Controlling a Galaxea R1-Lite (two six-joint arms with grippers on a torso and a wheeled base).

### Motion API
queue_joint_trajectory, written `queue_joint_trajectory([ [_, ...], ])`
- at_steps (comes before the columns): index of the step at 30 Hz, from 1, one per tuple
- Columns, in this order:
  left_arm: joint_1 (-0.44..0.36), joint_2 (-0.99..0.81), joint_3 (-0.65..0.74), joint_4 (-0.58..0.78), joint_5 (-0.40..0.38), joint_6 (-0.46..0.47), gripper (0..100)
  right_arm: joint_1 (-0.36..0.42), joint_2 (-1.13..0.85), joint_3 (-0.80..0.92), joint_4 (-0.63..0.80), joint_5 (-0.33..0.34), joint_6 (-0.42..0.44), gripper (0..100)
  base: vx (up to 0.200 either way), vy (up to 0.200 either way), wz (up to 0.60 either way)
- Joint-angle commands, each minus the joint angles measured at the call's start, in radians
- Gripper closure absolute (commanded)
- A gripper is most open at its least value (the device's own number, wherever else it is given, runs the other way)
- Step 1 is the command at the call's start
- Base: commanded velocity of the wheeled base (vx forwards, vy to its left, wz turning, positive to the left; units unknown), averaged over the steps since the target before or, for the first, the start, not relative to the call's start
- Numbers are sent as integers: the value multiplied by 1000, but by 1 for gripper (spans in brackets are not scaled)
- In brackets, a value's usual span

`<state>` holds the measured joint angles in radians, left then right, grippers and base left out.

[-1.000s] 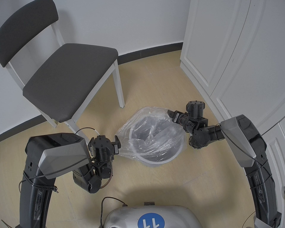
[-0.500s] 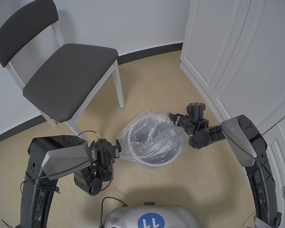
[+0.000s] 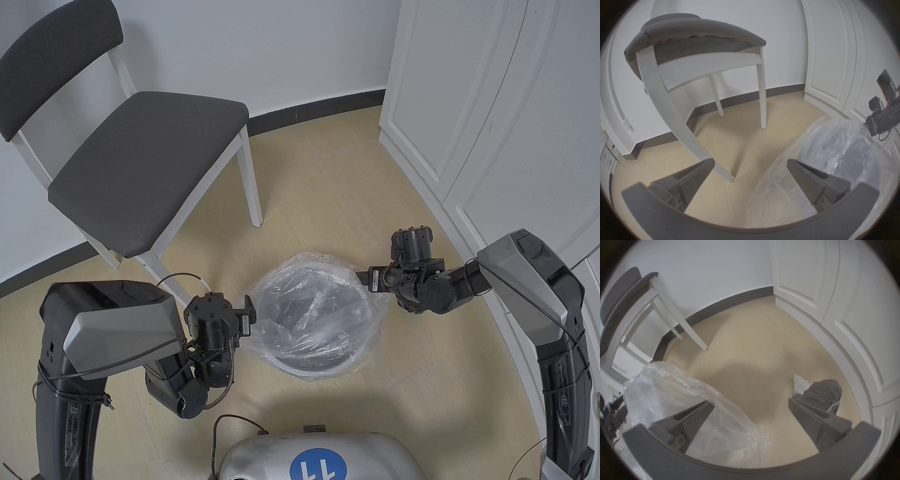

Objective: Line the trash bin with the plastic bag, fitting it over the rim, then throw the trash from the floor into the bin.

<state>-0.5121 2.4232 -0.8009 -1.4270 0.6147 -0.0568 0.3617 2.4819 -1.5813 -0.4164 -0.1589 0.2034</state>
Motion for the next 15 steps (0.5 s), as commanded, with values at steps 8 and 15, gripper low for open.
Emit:
queue_joint_trajectory([
  [8, -5, -82, 31, -3, -1, 6, 0, -13, -34, -3, -74, -11, -1, 0, 0, 0, 0],
  [15, -22, -134, 55, -3, -1, 8, 0, -26, -47, -16, -84, -10, 5, 0, 0, 0, 0],
])
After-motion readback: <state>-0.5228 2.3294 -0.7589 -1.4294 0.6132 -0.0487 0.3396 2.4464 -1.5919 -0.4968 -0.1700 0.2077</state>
